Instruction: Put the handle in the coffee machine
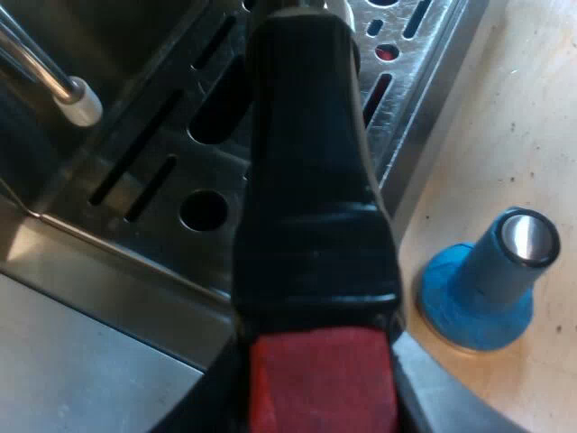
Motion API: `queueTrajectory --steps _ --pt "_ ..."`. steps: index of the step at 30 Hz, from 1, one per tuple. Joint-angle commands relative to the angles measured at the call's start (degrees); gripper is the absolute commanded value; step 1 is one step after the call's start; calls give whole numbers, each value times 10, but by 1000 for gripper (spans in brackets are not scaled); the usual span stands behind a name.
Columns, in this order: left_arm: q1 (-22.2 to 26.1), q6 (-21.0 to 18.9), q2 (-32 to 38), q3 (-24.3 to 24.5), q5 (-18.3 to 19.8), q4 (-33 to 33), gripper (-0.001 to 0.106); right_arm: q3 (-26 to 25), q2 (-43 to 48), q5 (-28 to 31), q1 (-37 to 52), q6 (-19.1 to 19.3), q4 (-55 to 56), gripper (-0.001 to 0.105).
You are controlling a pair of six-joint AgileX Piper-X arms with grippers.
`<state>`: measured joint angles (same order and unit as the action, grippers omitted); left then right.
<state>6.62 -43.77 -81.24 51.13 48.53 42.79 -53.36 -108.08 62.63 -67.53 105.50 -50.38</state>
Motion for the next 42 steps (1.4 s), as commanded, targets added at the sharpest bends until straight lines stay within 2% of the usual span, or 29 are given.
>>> queueTrajectory --steps 1,14,18,23,28,34,39,42 --pt "5 -3 5 10 41 -24 0 -7 2 -11 0 19 -4 54" --pt "9 1 5 48 59 -19 0 -7 2 -11 0 19 -4 54" --pt "9 1 5 60 83 -1 0 -7 2 -11 0 19 -4 54" --pt "9 1 7 64 93 -2 0 -7 2 -11 0 19 -4 54" --pt "9 2 7 67 136 -21 0 -7 2 -11 0 19 -4 54" --pt "9 2 3 67 138 -48 0 -7 2 -11 0 19 -4 54" --pt "9 -10 -1 67 165 -75 0 -7 2 -11 0 19 -4 54" --pt "9 -41 -3 67 166 -84 0 -7 2 -11 0 19 -2 54"
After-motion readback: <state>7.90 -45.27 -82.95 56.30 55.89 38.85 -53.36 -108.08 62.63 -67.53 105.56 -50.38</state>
